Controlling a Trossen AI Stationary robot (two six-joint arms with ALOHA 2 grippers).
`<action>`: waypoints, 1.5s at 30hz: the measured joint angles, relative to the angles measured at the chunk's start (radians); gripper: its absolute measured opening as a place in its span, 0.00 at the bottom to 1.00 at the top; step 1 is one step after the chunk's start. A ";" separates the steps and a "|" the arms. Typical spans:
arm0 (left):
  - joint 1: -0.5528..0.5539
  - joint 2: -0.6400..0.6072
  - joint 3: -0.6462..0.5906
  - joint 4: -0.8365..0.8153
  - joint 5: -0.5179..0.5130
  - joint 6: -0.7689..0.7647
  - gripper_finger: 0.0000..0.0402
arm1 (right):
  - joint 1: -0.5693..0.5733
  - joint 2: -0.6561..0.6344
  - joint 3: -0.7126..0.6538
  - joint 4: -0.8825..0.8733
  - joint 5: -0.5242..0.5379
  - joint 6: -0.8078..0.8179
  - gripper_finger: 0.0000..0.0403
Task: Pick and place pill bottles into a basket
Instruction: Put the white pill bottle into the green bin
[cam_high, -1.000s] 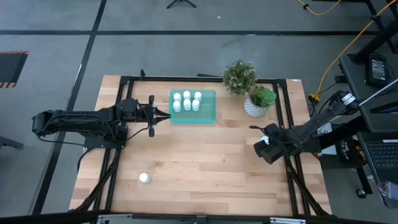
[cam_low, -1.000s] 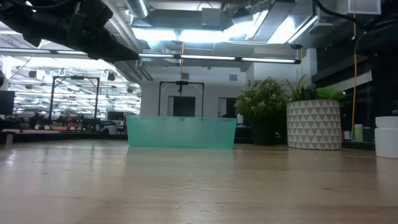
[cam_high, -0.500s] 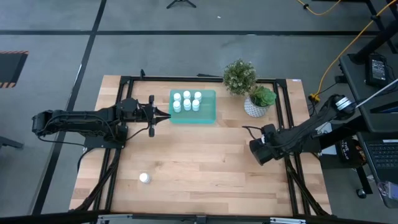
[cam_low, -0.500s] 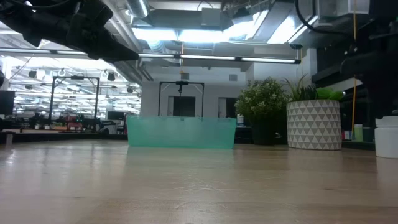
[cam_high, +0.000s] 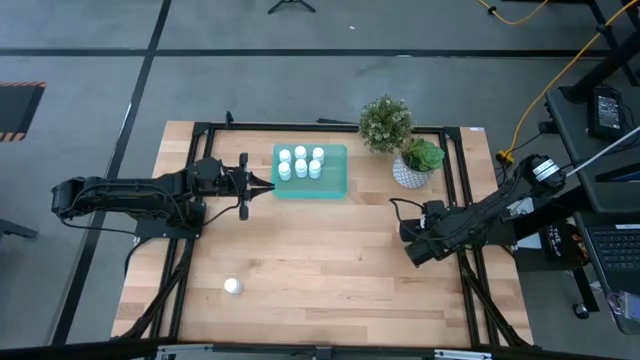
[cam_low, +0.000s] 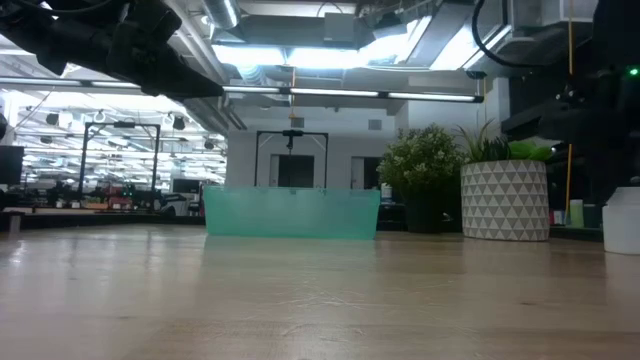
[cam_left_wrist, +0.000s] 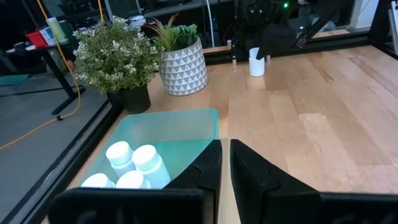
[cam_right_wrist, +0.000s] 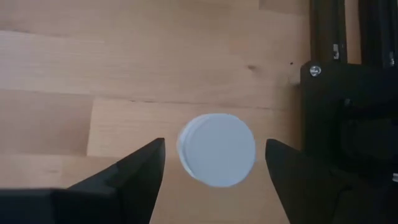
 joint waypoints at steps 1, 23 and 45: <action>0.000 0.000 0.000 0.000 0.000 0.000 0.07 | 0.000 0.004 -0.006 0.006 0.000 0.001 0.69; 0.000 0.000 0.000 0.003 0.000 0.000 0.06 | 0.000 0.008 -0.068 0.099 0.036 0.024 0.69; 0.000 0.000 0.000 0.003 0.000 0.008 0.04 | 0.000 0.004 -0.067 0.108 0.044 -0.033 0.40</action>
